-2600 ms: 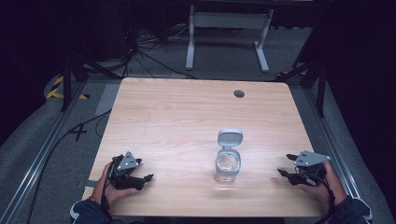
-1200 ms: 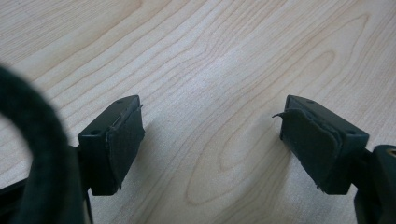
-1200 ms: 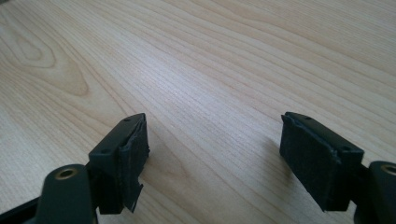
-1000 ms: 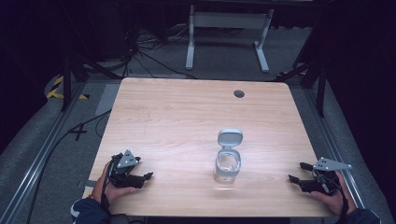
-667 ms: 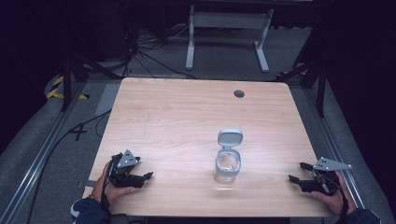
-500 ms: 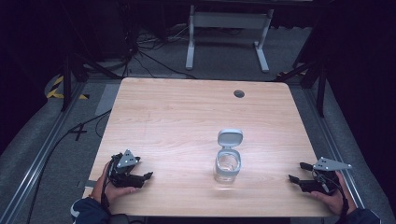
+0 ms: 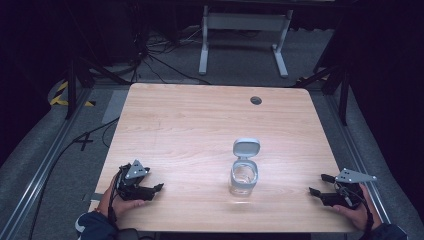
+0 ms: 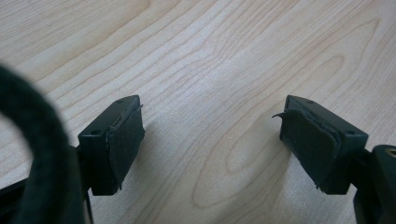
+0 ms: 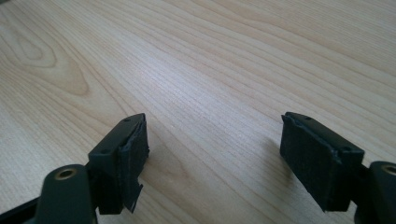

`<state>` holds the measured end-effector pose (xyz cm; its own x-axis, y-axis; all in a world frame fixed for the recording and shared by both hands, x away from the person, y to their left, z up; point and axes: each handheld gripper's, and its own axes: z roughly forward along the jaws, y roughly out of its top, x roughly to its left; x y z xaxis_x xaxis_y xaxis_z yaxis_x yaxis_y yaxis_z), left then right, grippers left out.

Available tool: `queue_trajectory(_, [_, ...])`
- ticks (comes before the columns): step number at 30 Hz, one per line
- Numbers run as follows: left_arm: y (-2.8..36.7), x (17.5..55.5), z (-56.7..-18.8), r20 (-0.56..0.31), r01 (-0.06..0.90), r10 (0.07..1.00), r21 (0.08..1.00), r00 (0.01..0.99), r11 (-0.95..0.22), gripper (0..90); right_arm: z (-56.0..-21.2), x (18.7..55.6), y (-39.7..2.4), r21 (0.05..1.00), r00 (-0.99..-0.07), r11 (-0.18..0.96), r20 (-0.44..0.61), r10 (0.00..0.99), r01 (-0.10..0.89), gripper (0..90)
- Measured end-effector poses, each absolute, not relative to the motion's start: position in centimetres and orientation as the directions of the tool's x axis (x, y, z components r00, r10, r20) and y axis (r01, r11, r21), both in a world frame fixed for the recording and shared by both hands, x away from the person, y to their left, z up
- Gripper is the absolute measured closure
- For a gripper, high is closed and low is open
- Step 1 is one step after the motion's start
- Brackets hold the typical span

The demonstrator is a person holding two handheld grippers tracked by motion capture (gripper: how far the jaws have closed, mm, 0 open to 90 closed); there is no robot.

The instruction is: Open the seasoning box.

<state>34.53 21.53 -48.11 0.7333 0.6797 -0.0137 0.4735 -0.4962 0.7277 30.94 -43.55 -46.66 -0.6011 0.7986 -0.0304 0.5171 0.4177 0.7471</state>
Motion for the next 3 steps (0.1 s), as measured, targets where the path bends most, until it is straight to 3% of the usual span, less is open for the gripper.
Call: queue_trajectory(3, [21.53, 34.51, -48.11, -0.015, 0.476, 0.682, 0.728, 0.731, -0.494, 21.6, -46.66, 30.95, -43.56, 0.747, -0.602, 0.418, -0.03, 0.798, 0.517, 23.6])
